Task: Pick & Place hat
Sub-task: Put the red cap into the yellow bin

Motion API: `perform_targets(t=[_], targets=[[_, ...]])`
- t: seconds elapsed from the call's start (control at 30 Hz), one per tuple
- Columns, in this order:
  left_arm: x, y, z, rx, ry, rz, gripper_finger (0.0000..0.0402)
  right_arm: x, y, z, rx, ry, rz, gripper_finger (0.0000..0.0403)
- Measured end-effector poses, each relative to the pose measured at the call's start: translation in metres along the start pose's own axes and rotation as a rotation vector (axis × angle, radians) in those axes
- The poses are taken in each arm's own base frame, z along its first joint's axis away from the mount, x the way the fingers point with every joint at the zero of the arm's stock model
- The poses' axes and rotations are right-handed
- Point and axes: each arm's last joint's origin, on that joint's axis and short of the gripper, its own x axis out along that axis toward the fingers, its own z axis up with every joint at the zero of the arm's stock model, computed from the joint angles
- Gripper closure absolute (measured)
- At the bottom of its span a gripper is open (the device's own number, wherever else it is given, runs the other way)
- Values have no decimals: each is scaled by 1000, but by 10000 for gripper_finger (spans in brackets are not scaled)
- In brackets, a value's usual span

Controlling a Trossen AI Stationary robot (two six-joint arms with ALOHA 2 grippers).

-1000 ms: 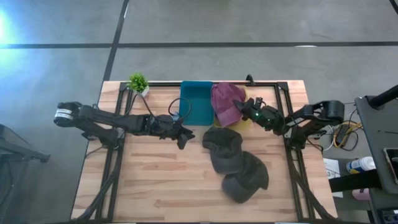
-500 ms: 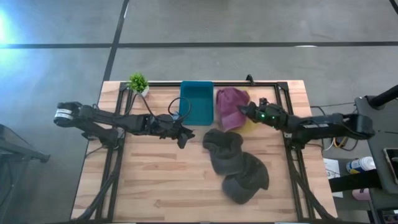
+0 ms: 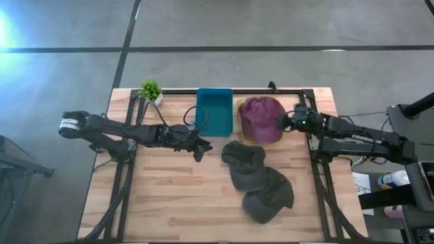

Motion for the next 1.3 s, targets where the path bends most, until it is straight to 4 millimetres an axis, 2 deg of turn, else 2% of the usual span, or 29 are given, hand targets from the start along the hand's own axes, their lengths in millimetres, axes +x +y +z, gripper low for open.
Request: perform_targets(t=[0.13, 0.27, 0.4, 0.53, 0.73, 0.87, 1.0, 1.13, 1.2, 1.3], targets=[[0, 0, 0, 20, 0, 0, 262, -1, 9, 7, -54, -11, -25, 220], [0, 0, 0, 22, -1, 1, 262, 18, 11, -3, -80, 89, -56, 220], [0, 0, 0, 23, -1, 1, 262, 40, 18, -10, -69, 146, 11, 220], [0, 0, 0, 23, -1, 1, 262, 51, 28, -10, -78, 159, 15, 220], [0, 0, 0, 25, -1, 2, 262, 66, 47, -10, -168, 266, 42, 220], [0, 0, 0, 25, -1, 2, 262, 59, 60, 0, -209, 285, 36, 220], [0, 0, 0, 24, -1, 2, 262, 33, 65, 14, -307, 335, -71, 220], [0, 0, 0, 26, -1, 2, 262, 5, 68, 37, -366, 152, -192, 220], [0, 0, 0, 28, -1, 2, 262, 2, 65, 48, -360, 94, -216, 221], [0, 0, 1, 28, -7, 6, 262, 14, 55, 58, -327, 133, -249, 224]])
